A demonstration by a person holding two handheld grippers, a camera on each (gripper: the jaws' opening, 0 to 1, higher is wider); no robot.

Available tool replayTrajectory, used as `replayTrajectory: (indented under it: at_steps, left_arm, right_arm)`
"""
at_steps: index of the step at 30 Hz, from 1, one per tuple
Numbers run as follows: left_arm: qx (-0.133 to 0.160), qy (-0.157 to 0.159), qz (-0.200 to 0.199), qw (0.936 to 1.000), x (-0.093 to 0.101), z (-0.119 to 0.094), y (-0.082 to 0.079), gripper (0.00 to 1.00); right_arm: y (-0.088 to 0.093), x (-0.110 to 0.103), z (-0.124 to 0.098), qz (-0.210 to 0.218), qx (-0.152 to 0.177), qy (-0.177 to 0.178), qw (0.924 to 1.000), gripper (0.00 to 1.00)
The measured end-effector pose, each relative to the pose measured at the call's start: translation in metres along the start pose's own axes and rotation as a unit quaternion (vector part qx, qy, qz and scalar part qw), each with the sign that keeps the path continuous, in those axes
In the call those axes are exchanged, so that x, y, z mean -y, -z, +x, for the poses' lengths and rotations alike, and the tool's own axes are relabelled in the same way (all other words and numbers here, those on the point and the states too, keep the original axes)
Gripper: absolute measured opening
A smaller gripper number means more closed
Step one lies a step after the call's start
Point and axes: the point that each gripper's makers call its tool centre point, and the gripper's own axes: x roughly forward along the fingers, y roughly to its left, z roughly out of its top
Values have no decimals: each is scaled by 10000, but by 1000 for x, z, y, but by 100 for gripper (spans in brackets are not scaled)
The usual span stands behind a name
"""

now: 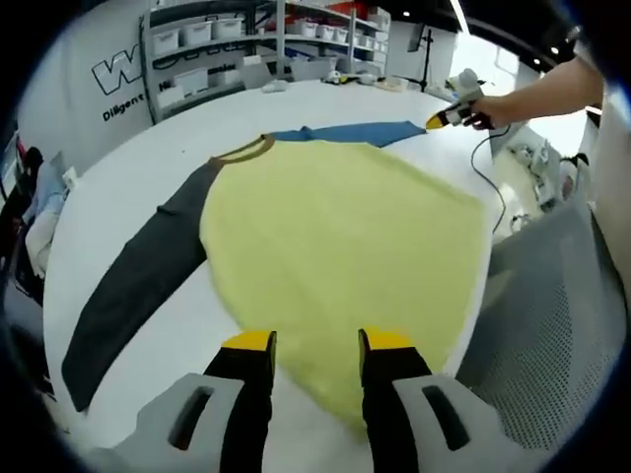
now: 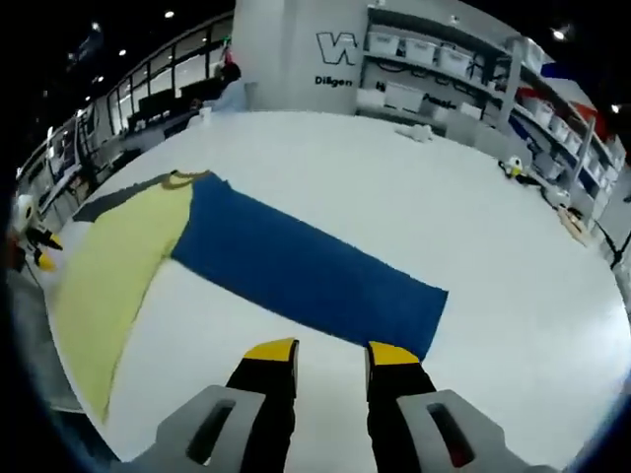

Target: Fold the garment on the visible template until the final outline fits inside the template.

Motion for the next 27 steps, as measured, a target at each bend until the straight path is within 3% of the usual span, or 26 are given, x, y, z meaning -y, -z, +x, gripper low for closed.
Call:
replayTrajectory:
  at_steps: [7, 13, 18, 22, 23, 25, 27]
  left_arm:
    - [98, -17, 16, 9999, 0, 11, -10, 35]
    - [54, 35, 36, 10000, 2, 21, -9, 36]
    - [-12, 103, 44, 9999, 6, 27, -6, 35]
    - [-89, 114, 114, 9998, 7, 30, -4, 34]
    - [-97, 124, 105, 9998, 7, 31, -4, 34]
    - [-133, 119, 108, 9998, 7, 32, -2, 32]
    - [-227, 107, 144, 9996, 7, 34, 2, 30]
  right_arm:
    - [-3, 36, 15, 580, -19, 509, 9970, 24]
    - [9, 47, 24, 931, -303, 781, 9921, 25]
    - [14, 50, 34, 1251, -361, 796, 9883, 24]
    - [23, 50, 35, 1223, -558, 863, 9872, 18]
    - [19, 55, 37, 1189, -410, 974, 9873, 15]
    - [24, 52, 30, 820, -637, 1010, 9895, 3]
    - [21, 47, 30, 511, -568, 947, 9926, 0]
